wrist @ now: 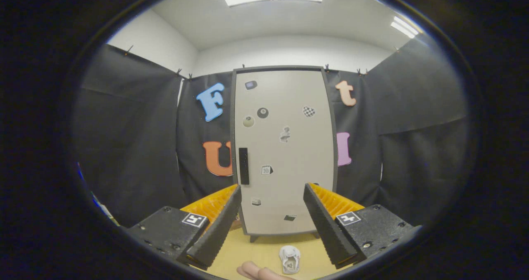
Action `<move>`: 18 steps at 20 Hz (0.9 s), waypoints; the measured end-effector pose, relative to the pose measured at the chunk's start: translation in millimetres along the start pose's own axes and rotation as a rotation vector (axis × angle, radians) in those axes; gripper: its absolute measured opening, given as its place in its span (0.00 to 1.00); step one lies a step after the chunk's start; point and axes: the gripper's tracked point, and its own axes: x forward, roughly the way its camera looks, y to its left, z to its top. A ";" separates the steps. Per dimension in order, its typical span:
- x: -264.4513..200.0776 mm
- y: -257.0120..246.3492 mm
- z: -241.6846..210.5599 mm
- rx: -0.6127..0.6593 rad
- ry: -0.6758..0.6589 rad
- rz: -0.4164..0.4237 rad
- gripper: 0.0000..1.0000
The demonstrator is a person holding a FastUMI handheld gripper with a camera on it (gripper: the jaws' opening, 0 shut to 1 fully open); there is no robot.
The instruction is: Open the shoe cabinet door, grab the shoes and put them into the shoe cabinet, then close the shoe cabinet door.
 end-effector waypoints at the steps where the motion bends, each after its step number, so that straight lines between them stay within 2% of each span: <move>1: 12.3 0.8 -1.5 0.003 0.006 0.003 0.99; 11: 159.5 29.4 -2.2 -0.014 -0.025 0.045 0.99; 14: 203.4 45.0 -6.1 -0.068 -0.019 0.078 0.99; 17: 227.2 68.8 -14.3 -0.066 0.004 0.152 0.99; 18: 233.6 67.2 -14.2 -0.071 0.003 0.145 0.99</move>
